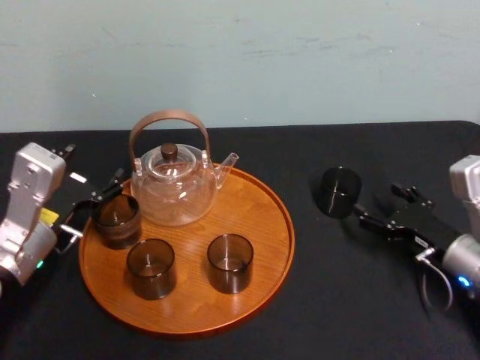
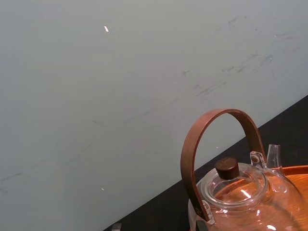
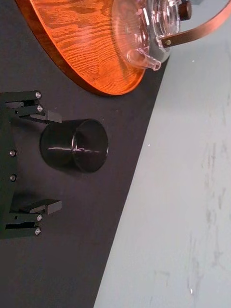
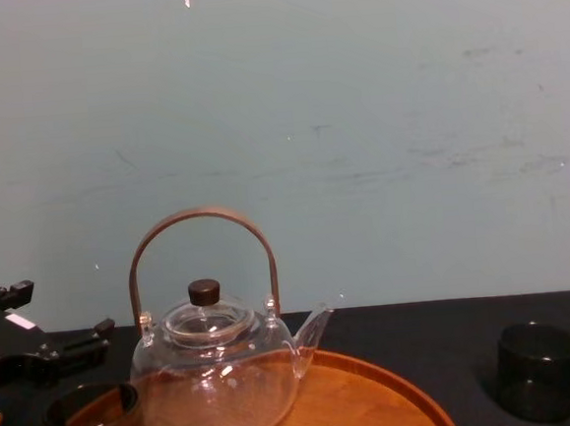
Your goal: Pick up the glass from the table and place it on the tray.
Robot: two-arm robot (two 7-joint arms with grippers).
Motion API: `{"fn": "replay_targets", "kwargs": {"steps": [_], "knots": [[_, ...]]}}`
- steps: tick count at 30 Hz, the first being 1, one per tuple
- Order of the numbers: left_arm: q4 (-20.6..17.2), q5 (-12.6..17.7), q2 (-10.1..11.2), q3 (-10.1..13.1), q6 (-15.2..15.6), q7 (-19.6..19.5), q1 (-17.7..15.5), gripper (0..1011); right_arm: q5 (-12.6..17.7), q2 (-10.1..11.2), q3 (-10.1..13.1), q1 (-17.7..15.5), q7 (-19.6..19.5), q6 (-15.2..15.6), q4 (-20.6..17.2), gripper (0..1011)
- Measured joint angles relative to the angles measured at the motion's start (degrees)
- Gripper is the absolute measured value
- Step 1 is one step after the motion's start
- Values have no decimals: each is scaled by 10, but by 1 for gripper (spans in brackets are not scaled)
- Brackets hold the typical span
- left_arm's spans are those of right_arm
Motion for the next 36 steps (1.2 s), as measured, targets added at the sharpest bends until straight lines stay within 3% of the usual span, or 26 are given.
{"fn": "replay_targets", "kwargs": {"steps": [14, 36], "knots": [[0, 0, 0, 0, 0, 0, 0, 1001, -38, -31, -46, 82, 18, -4, 91, 1002], [0, 0, 0, 0, 0, 0, 0, 1001, -56, -55, -65, 137, 34, -31, 160, 1002]]}}
